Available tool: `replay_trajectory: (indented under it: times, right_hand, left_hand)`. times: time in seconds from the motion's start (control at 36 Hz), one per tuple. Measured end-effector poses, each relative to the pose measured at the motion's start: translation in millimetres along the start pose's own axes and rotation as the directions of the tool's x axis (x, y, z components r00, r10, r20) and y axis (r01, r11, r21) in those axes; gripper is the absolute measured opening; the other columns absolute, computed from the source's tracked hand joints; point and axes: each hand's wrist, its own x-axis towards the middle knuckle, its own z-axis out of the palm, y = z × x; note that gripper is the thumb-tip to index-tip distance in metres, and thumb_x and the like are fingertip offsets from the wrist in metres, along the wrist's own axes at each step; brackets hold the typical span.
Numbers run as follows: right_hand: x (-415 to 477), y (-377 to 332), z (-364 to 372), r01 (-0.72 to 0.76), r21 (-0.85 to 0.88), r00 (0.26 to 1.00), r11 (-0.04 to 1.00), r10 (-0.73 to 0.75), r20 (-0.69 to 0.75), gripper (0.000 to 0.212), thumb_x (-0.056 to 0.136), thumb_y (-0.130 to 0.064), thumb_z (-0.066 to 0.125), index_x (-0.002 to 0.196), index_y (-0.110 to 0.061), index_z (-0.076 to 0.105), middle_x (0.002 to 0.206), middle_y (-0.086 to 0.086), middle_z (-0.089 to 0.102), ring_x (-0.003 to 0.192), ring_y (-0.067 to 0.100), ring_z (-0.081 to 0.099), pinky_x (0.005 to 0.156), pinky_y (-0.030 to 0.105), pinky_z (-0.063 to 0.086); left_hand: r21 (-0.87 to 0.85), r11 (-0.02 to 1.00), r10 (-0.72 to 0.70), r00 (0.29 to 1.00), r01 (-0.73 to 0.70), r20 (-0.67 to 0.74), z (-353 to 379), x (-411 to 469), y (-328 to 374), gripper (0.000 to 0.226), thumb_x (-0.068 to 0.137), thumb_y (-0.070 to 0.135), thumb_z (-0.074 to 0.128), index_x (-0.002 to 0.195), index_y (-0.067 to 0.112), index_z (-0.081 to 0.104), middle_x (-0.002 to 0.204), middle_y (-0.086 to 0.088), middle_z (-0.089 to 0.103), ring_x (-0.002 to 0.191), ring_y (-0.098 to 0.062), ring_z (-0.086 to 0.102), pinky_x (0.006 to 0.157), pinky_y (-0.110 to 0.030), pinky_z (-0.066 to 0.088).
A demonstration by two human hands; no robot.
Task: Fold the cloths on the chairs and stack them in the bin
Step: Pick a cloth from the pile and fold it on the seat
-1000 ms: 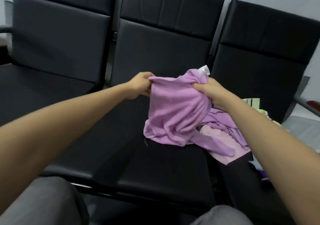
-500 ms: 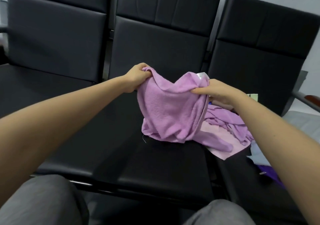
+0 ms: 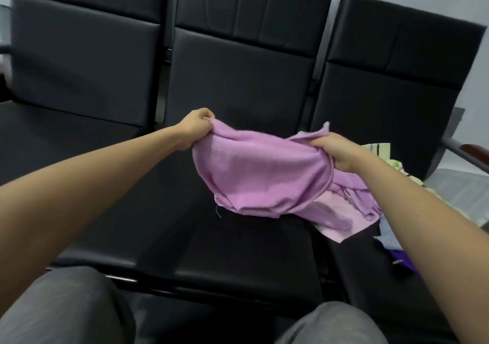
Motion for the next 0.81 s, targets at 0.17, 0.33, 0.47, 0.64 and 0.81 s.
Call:
replay_trajectory:
  times: [0.17, 0.33, 0.47, 0.64, 0.81]
  right_hand:
    - [-9, 3, 23, -0.082, -0.974, 0.940, 0.210, 0.342, -0.006, 0.077, 0.060, -0.073, 0.066, 0.117, -0.023, 0.051, 0.116, -0.006, 0.054, 0.107, 0.020, 0.053, 0.095, 0.033, 0.042]
    - [-20, 31, 68, 0.068, -0.988, 0.924, -0.138, 0.381, 0.010, 0.033, 0.087, -0.026, 0.062, 0.117, -0.017, 0.054, 0.100, 0.002, 0.054, 0.087, 0.021, 0.050, 0.079, 0.029, 0.041]
    - [-9, 48, 62, -0.075, -0.913, 0.974, 0.401, 0.224, 0.018, 0.022, 0.093, -0.003, 0.041, 0.106, 0.004, 0.058, 0.106, 0.012, 0.058, 0.093, 0.022, 0.050, 0.085, 0.029, 0.039]
    - [5, 34, 52, -0.121, 0.011, 0.935, 0.993, 0.118, -0.335, 0.021, 0.097, -0.029, 0.047, 0.083, -0.015, 0.053, 0.079, 0.007, 0.060, 0.072, 0.020, 0.057, 0.062, 0.028, 0.045]
    - [-11, 26, 48, 0.062, -0.284, 0.998, 0.957, -0.069, -0.013, 0.017, 0.093, -0.042, 0.054, 0.081, -0.029, 0.056, 0.083, -0.008, 0.059, 0.082, 0.010, 0.056, 0.077, 0.023, 0.043]
  left_hand:
    - [0.506, 0.838, -0.159, 0.796, -0.205, 0.585, 14, -24, 0, 0.075, 0.064, 0.059, 0.068, 0.128, 0.022, 0.053, 0.122, 0.010, 0.058, 0.119, -0.016, 0.052, 0.103, -0.034, 0.041]
    - [0.852, 0.260, -0.252, 0.819, -0.455, 0.515, 67, -54, -50, 0.088, 0.073, 0.064, 0.059, 0.146, 0.036, 0.017, 0.133, 0.006, 0.051, 0.113, -0.023, 0.057, 0.092, -0.032, 0.047]
    - [0.576, 0.744, 0.004, 0.865, -0.338, 0.502, 60, -45, -58, 0.048, 0.083, 0.010, 0.048, 0.130, 0.011, 0.052, 0.127, -0.012, 0.047, 0.113, -0.029, 0.051, 0.089, -0.038, 0.047]
    - [-0.077, 0.994, 0.090, 0.970, -0.074, 0.226, 39, -45, -31, 0.014, 0.081, 0.017, 0.056, 0.093, 0.011, 0.053, 0.085, -0.003, 0.060, 0.076, -0.015, 0.055, 0.058, -0.025, 0.047]
    - [-0.373, 0.928, 0.046, 0.984, 0.021, 0.171, 25, -47, -9, 0.017, 0.094, 0.001, 0.042, 0.089, 0.015, 0.051, 0.080, -0.002, 0.055, 0.059, -0.007, 0.054, 0.047, -0.020, 0.040]
